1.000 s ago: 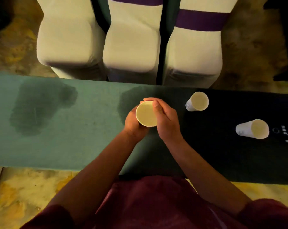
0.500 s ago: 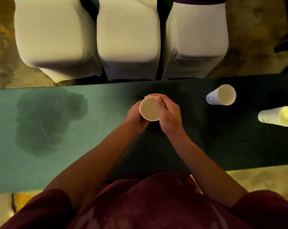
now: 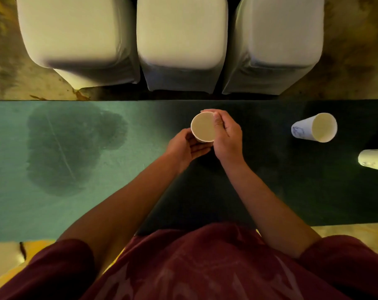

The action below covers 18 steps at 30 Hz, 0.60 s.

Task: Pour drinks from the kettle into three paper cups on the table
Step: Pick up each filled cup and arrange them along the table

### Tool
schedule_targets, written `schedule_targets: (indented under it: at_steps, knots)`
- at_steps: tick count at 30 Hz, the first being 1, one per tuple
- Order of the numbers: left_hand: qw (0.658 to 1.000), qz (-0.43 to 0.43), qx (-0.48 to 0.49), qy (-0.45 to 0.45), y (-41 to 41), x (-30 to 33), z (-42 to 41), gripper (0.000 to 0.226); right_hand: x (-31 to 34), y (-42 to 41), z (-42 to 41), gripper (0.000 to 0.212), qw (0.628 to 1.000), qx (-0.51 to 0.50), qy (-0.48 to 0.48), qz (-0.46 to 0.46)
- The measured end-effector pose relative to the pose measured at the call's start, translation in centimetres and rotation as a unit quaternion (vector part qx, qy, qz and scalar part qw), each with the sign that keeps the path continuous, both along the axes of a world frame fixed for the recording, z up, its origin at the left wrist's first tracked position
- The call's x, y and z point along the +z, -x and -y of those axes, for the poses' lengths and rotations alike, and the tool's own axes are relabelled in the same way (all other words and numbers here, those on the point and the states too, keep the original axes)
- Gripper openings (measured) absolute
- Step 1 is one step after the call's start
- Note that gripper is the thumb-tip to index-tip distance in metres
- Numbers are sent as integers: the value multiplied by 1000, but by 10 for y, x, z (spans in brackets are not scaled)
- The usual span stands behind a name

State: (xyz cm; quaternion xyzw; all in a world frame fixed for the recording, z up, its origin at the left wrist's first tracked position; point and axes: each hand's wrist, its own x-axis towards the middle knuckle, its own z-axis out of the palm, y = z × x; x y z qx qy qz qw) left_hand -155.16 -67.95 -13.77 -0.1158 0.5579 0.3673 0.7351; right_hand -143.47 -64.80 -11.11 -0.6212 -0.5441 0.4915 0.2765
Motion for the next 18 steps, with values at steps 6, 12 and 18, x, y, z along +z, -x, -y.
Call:
schedule_targets:
  at_steps: [6,12,18]
  knots:
    - [999,-22,-48,4,4,-4,13,35,-14,-5,-7,32,999,-3,-5,36]
    - [995,-23,-93,31,12,-6,22,41,-18,-8,-11,31,999,-7,-13,37]
    - [995,-27,-92,33,11,-8,26,42,-19,-13,-7,30,999,1,-24,23]
